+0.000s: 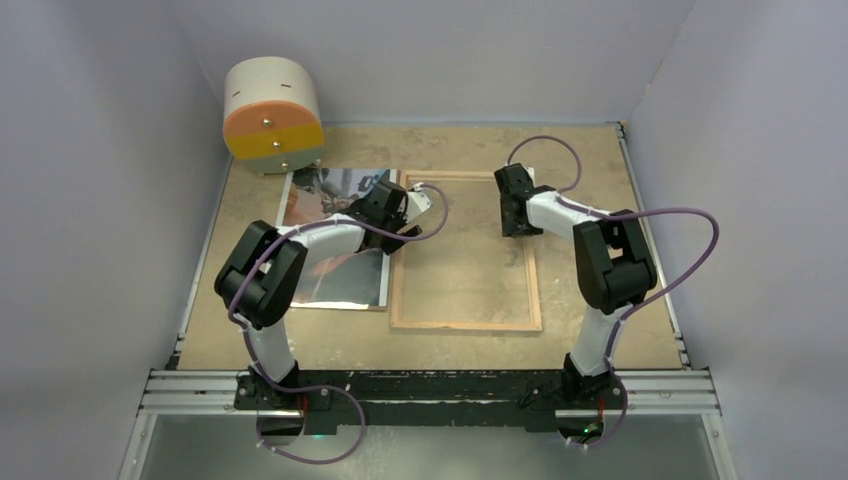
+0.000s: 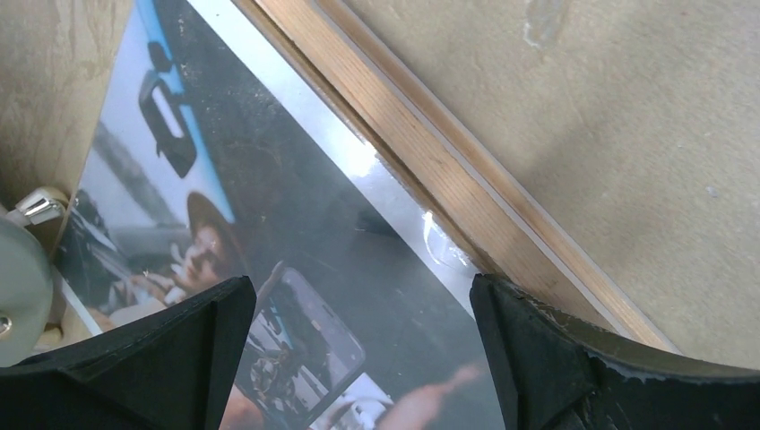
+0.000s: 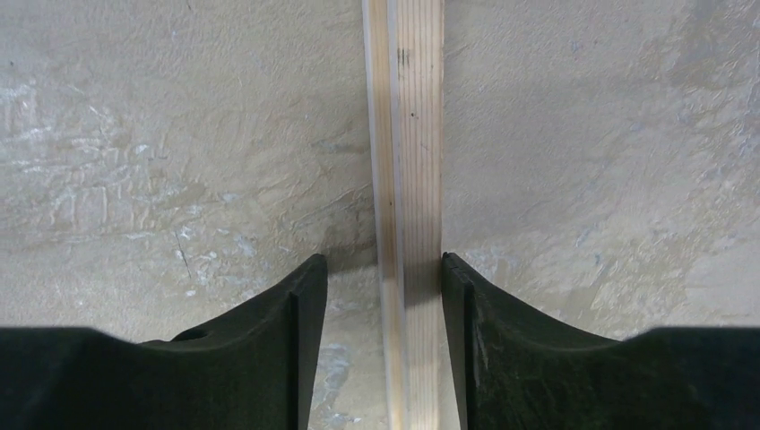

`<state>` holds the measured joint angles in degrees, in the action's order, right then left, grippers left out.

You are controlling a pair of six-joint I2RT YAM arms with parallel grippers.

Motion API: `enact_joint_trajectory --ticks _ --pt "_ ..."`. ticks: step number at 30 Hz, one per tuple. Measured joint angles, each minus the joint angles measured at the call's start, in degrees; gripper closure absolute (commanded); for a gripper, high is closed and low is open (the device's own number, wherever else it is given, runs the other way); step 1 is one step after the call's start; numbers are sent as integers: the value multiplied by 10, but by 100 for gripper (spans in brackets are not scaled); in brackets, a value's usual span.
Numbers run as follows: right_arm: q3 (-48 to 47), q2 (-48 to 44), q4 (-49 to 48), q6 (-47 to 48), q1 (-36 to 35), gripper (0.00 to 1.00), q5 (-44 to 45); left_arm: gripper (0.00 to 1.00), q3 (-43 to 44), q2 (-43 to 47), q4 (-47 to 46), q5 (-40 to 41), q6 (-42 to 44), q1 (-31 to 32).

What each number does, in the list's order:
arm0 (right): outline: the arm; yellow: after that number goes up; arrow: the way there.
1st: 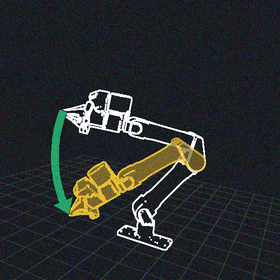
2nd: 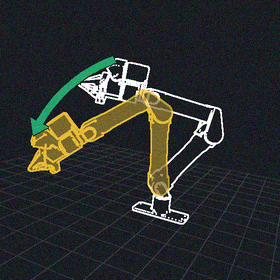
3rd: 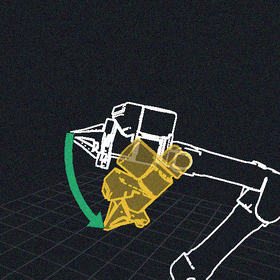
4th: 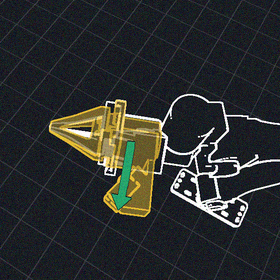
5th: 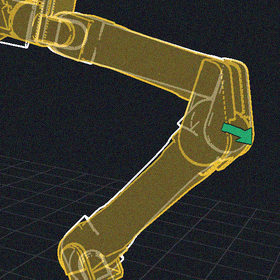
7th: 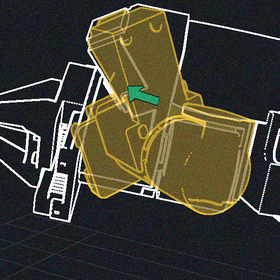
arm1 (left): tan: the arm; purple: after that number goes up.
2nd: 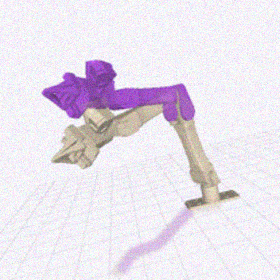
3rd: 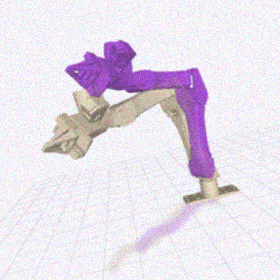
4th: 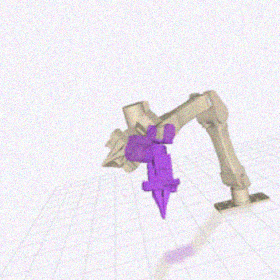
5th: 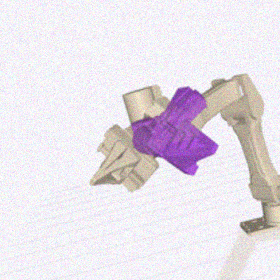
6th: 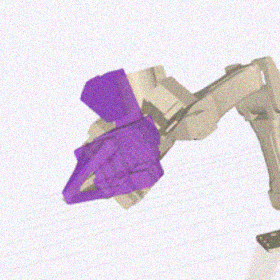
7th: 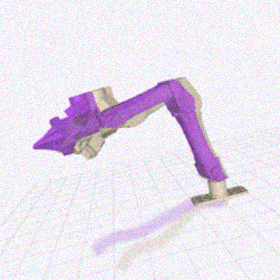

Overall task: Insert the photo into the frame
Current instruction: Turn over the photo frame at the center of the board.

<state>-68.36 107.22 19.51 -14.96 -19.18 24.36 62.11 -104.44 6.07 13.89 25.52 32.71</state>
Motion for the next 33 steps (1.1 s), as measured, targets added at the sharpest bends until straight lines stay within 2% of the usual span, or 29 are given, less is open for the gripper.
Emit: enact_joint_trajectory --ticks 7,14,19,23,25,29,33 --pt "0 0 -16 -5 15 39 -6 0 -1 2 9 -23 -12 9" --pt "3 -12 -5 -52 62 31 -14 0 9 -4 23 -42 -24 29" --pt "18 -65 17 -93 106 26 -8 0 54 -30 54 -56 -30 38" --pt "18 -107 16 -113 104 21 -4 0 73 -31 103 -79 -34 29" --pt "12 -120 15 -120 98 17 -14 0 90 -27 138 -101 -34 12" --pt "-40 -116 1 -127 57 13 -34 0 108 6 177 -122 -22 -78" --pt "-188 -33 -24 -125 -26 12 -76 0 86 85 194 -132 7 -182"
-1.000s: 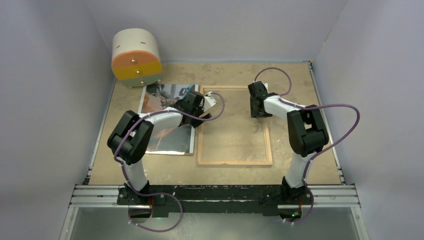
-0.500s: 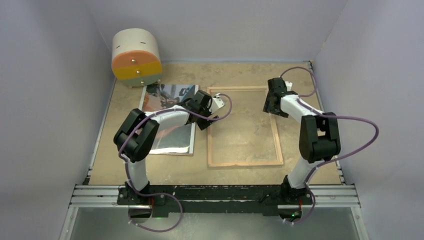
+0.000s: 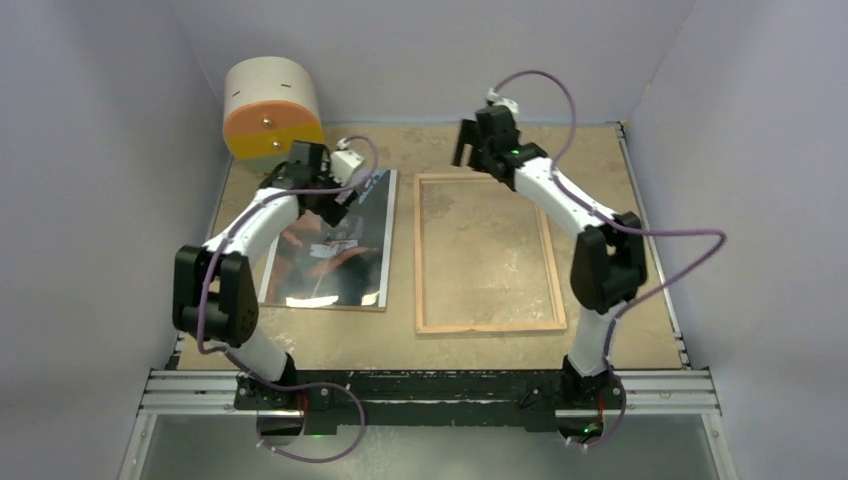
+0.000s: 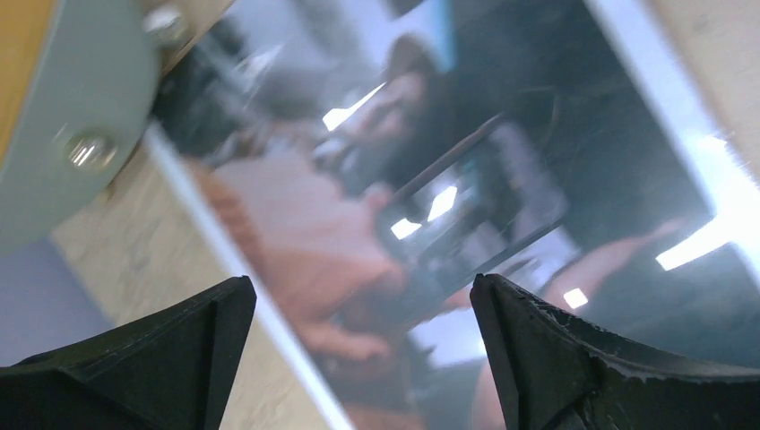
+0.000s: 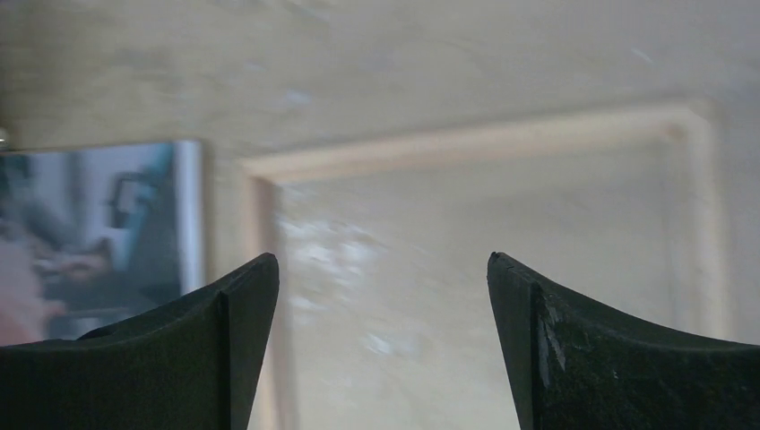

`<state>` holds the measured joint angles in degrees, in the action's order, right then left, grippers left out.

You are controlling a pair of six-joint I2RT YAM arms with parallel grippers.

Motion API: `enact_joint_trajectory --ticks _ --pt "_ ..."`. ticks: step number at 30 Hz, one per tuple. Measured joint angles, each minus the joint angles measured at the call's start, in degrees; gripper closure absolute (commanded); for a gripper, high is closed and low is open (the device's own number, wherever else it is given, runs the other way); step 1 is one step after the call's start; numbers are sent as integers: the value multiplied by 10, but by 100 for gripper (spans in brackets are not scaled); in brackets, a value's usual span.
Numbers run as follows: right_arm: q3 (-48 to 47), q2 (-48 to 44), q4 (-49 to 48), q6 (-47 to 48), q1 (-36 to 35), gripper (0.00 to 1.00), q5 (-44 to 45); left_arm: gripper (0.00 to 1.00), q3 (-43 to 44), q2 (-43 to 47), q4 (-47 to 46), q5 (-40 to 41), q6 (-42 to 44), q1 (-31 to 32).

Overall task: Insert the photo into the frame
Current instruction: Turn over the photo frame at the center of the board, then move the photo frame item to the center of the board.

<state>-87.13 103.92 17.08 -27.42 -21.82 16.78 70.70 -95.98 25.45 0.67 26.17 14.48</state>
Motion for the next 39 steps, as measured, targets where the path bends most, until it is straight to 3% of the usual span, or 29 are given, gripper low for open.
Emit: enact_joint_trajectory --ticks 8,10,16,23,30,39 --pt "-392 318 -25 29 -117 11 -84 7 -50 105 45 -68 54 -192" --pt "-436 376 -31 34 -132 11 -103 9 -57 112 52 -86 70 -237" --pt "-425 450 -63 38 -139 11 -137 11 -114 134 47 -124 106 -336" --pt "-441 460 -110 39 -128 10 -137 12 -146 124 8 -108 115 -346" --pt "-498 508 -139 35 -125 10 -134 13 -142 32 -95 -32 90 -357" --pt "-519 535 -164 6 -125 12 -169 13 -124 -44 -159 7 66 -344"
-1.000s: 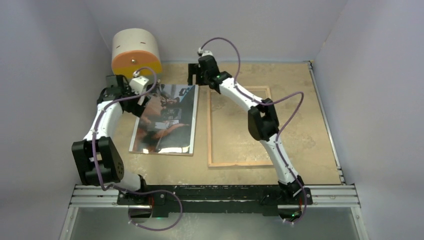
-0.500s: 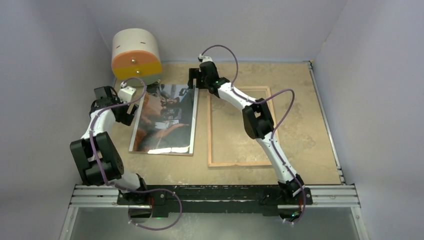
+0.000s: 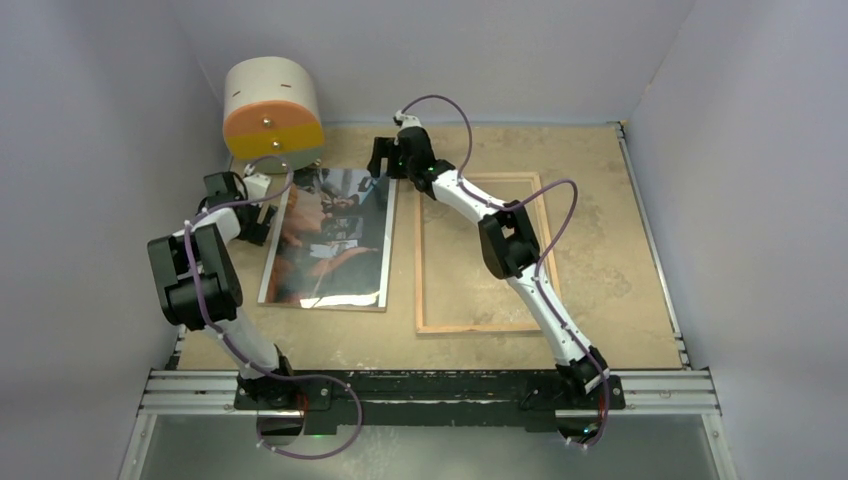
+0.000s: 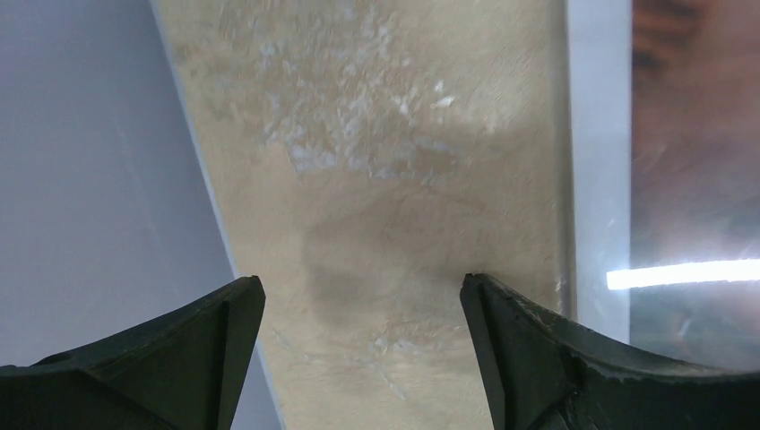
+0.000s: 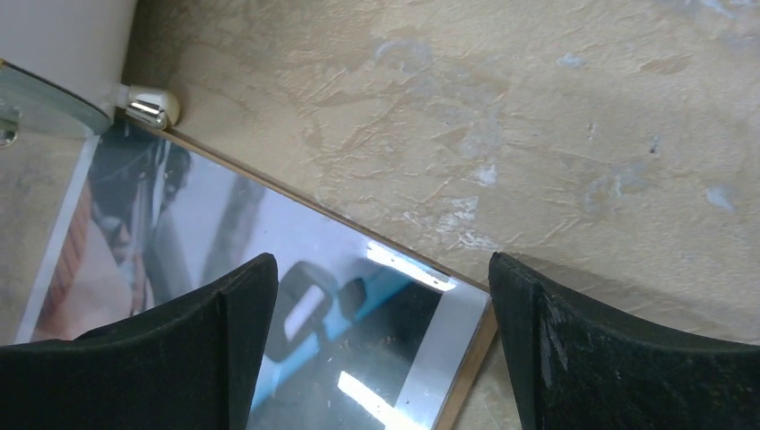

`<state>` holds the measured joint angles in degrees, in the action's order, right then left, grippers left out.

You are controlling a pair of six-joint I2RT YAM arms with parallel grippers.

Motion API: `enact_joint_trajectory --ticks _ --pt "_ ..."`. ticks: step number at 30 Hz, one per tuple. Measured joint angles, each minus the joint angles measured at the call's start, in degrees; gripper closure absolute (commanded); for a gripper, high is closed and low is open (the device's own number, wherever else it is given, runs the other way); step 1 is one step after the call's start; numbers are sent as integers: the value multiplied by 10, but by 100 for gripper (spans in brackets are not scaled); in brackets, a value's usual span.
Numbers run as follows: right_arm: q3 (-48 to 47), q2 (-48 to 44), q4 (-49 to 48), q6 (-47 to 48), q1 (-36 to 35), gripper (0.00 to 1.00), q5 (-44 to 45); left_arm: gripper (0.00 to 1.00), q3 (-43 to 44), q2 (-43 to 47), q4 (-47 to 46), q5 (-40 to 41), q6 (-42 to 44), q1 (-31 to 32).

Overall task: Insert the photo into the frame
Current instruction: Move the photo frame item to the center of the board.

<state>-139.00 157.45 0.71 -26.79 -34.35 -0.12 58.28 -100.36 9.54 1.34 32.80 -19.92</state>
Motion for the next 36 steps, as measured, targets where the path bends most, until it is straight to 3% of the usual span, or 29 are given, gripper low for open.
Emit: enact_joint_trajectory --ticks 8,15,18,21,30,36 --pt "33 -8 -36 -7 -7 15 -26 13 -17 8 -7 8 33 59" --pt "146 -72 -68 -7 -26 16 -26 13 -102 90 13 -2 85 61" --pt "170 -87 -70 -8 -38 11 -26 13 -123 116 29 -1 99 60" --pt "173 -92 -64 -12 -50 1 -24 13 -119 117 40 0 100 52" --pt "245 -188 57 -20 -61 1 28 9 -9 109 125 -11 97 3" --pt "348 -283 83 -35 -61 1 61 10 -25 146 150 -47 101 4"
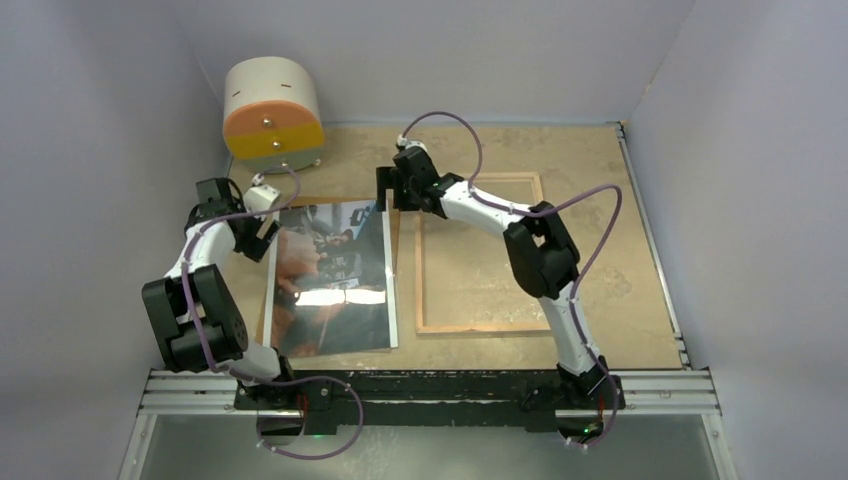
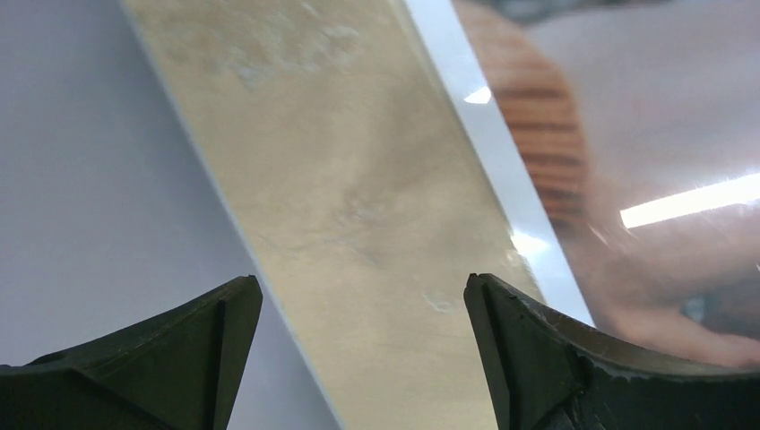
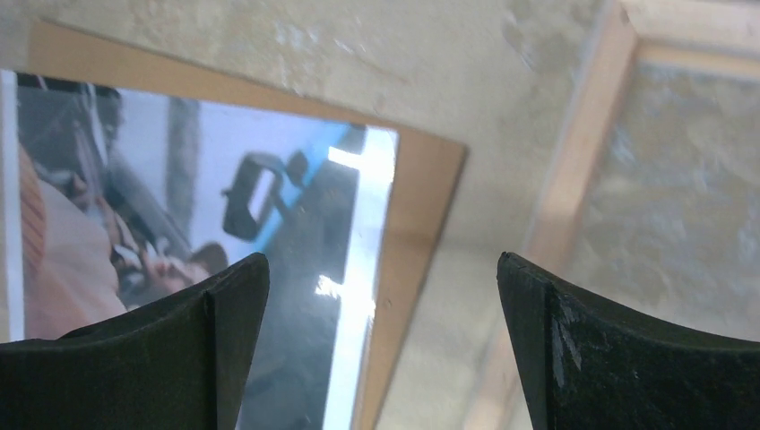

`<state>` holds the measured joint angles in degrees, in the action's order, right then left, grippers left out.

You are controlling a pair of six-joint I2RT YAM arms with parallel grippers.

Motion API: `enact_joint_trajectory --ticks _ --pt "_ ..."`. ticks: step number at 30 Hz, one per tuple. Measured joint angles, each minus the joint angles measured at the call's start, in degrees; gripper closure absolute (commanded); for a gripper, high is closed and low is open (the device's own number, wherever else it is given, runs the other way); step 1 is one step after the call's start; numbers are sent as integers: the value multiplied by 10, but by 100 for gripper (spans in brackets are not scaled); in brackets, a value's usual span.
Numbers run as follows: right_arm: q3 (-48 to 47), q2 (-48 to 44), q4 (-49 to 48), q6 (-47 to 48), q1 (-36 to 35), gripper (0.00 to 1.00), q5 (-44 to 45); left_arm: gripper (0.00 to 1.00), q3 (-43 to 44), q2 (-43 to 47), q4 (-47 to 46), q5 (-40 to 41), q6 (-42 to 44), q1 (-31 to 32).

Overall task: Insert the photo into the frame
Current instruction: Move the photo frame item to the center of the board.

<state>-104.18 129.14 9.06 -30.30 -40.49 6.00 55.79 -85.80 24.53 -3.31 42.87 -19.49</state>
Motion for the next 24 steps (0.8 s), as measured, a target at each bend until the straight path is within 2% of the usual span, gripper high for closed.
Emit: enact_joint_trajectory --ticks 7,13,17,24 --pt "154 -84 2 -38 -3 1 -26 10 -89 3 3 2 14 0" --pt "251 -141 -21 -73 -33 4 -52 11 -93 3 -1 4 18 0" --pt "261 -169 -13 -79 -58 6 -38 11 -95 7 -1 -1 18 0" --pt "213 -200 54 -66 -96 10 66 12 -104 15 -5 -9 18 0"
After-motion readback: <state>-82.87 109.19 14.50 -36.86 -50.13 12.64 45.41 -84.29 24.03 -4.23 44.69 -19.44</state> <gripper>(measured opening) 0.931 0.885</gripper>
